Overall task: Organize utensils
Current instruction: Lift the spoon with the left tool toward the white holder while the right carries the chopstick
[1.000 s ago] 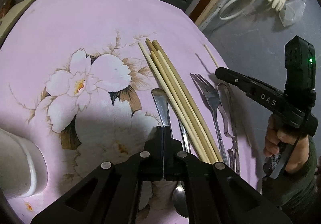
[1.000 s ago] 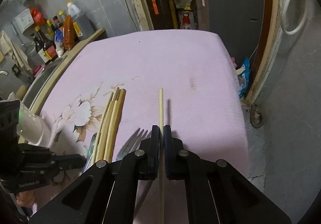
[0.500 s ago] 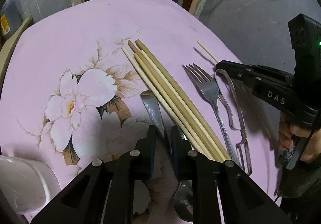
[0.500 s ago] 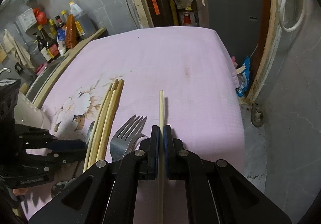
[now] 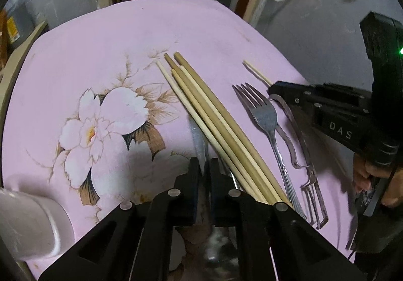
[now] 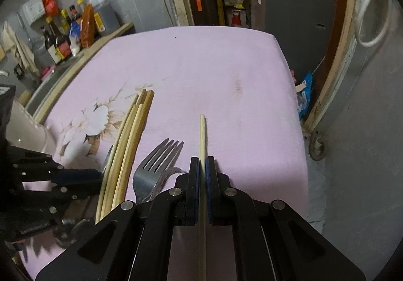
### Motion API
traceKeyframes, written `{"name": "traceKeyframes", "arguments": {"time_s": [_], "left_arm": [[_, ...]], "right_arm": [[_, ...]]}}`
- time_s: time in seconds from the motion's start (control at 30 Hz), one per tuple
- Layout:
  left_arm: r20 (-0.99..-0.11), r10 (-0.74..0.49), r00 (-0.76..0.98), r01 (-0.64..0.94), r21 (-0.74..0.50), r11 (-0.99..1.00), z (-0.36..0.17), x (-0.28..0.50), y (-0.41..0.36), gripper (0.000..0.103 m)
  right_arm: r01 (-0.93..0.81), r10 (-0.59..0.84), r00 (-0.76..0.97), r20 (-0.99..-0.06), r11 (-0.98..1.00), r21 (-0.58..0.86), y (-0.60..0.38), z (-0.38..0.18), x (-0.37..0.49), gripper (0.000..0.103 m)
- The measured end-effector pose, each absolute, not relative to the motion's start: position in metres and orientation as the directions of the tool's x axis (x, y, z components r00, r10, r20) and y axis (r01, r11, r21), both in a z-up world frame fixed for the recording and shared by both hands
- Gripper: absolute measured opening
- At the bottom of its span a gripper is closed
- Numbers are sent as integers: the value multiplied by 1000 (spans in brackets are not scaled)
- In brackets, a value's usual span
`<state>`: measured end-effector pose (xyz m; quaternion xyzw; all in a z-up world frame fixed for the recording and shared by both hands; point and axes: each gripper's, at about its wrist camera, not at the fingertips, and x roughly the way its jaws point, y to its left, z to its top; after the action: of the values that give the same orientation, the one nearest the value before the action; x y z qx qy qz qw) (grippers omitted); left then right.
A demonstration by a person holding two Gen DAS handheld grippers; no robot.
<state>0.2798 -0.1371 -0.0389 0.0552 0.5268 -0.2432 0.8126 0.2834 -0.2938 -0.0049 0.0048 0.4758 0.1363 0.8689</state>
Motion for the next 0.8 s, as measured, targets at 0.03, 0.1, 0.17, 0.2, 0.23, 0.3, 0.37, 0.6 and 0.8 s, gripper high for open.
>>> {"name": "traceKeyframes", "arguments": {"time_s": [0.03,0.1,0.17,0.2,0.23,0.3,0.37,0.6,0.8], "left_arm": [[-877,-349,331,448,-179,876,-39,275,-137,4],[-867,-369,334,432,-207,878,-38,271,-131,4],[-854,-387,346,421,-227,878,-36,266,-122,4],[-846,-393,360,414,-232,880,-34,263,-116,4],[-839,-398,373,406,-238,882,-33,260,-112,4],[-825,-407,392,385,-255,887,-30,255,-103,4],[-808,-417,416,359,-275,892,-27,247,-95,4],[-699,-387,602,318,-234,919,-8,206,-72,0],[-608,-367,704,321,-189,928,2,185,-72,0]], "right_arm": [[-229,249,511,-823,962,149,-295,-4,282,3],[-222,270,523,-808,959,176,-299,-1,278,3],[-214,290,549,-784,956,203,-303,4,272,3],[-210,295,564,-771,954,212,-304,7,268,3],[-209,303,581,-755,952,221,-305,10,263,3],[-219,319,606,-729,947,233,-303,17,254,3],[-233,336,635,-695,942,243,-300,24,244,3],[-281,394,744,-539,917,282,-285,44,202,3],[-330,420,811,-407,903,274,-260,51,164,3]]}}
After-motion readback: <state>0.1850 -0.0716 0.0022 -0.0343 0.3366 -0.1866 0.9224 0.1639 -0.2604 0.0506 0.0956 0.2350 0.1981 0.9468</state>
